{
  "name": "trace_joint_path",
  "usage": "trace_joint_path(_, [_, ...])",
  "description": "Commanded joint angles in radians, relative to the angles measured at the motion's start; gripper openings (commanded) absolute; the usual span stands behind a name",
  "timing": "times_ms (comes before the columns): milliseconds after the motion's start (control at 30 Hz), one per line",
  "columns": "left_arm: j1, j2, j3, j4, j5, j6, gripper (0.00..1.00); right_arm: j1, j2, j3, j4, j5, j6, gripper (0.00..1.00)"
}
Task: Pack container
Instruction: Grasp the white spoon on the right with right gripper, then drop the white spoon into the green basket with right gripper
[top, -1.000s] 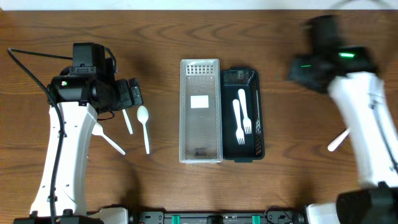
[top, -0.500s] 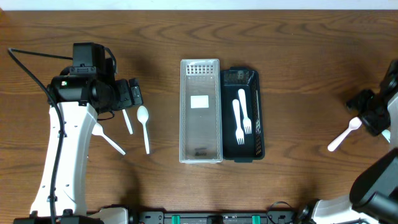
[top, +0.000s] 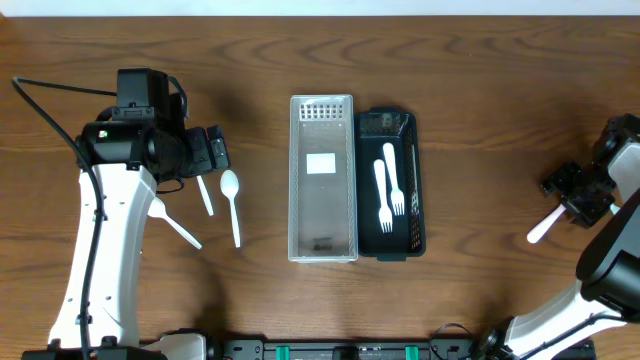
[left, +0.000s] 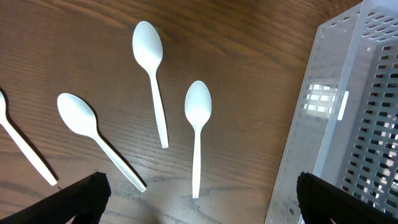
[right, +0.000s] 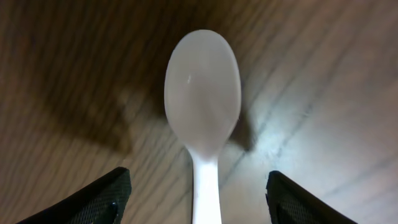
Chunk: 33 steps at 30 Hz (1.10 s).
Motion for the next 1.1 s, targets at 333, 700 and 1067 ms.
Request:
trace_joint_path(333, [0.004, 0.001, 0.016, -0.003, -0.001, 0.014, 0.98, -0.006, 0.073, -0.003, -0.003, -0.017, -0.027, 0.22])
trace_joint_path(700, [0.004, 0.001, 0.016, -0.003, -0.001, 0.013, 0.98, 0.075, -0.049, 0.039, -0.09, -0.087, -0.036, 0.04])
trace_joint_path(1067, [0.004, 0.001, 0.016, -0.004, -0.001, 0.014, 0.98, 0.569, -0.372, 0.171, -0.127, -0.085, -0.093, 0.08])
